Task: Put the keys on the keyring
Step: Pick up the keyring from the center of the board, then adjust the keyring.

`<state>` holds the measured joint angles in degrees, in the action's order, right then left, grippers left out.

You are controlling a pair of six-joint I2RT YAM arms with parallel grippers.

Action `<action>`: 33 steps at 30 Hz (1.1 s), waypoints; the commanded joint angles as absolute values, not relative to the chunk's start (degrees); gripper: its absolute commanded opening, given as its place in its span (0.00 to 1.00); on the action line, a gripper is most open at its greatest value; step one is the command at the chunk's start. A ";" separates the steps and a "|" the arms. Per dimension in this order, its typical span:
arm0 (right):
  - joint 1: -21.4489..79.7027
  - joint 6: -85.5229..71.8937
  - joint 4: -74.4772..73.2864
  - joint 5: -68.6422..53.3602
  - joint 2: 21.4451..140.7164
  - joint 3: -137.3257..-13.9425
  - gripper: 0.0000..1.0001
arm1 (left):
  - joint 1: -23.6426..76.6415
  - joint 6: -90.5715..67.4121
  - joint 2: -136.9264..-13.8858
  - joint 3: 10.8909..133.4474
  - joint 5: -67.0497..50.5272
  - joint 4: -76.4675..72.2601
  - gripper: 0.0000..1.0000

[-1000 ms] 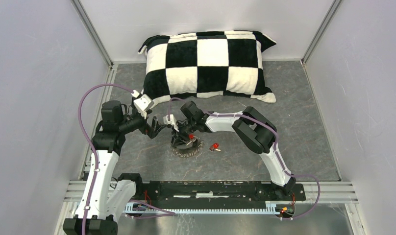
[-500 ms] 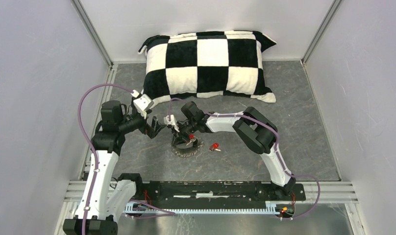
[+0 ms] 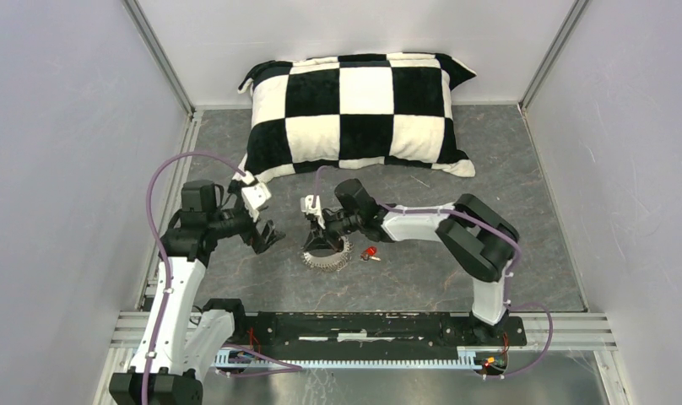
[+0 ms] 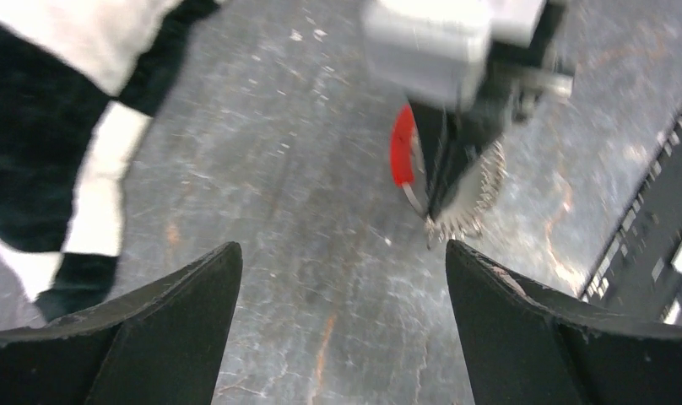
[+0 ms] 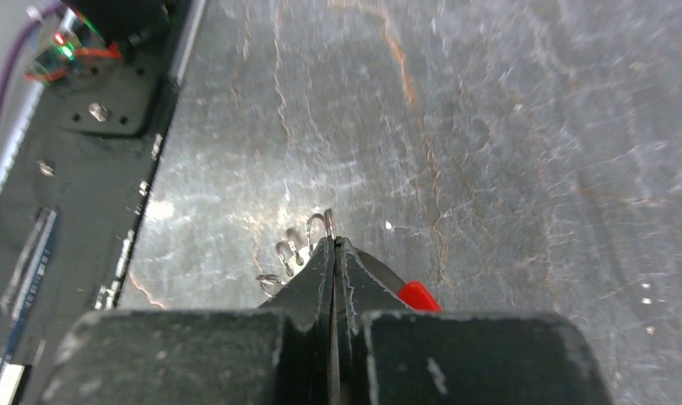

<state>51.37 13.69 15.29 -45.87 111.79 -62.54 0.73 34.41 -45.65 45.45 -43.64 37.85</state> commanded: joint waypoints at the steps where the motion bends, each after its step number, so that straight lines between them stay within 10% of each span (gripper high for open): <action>1: 51.41 7.64 27.52 -44.15 102.33 -57.94 0.00 | 0.94 55.47 -45.98 45.26 -52.20 53.83 0.93; 33: 59.44 9.16 20.49 -35.70 85.87 -59.68 0.00 | 2.73 67.13 -44.85 52.14 -63.74 69.27 0.64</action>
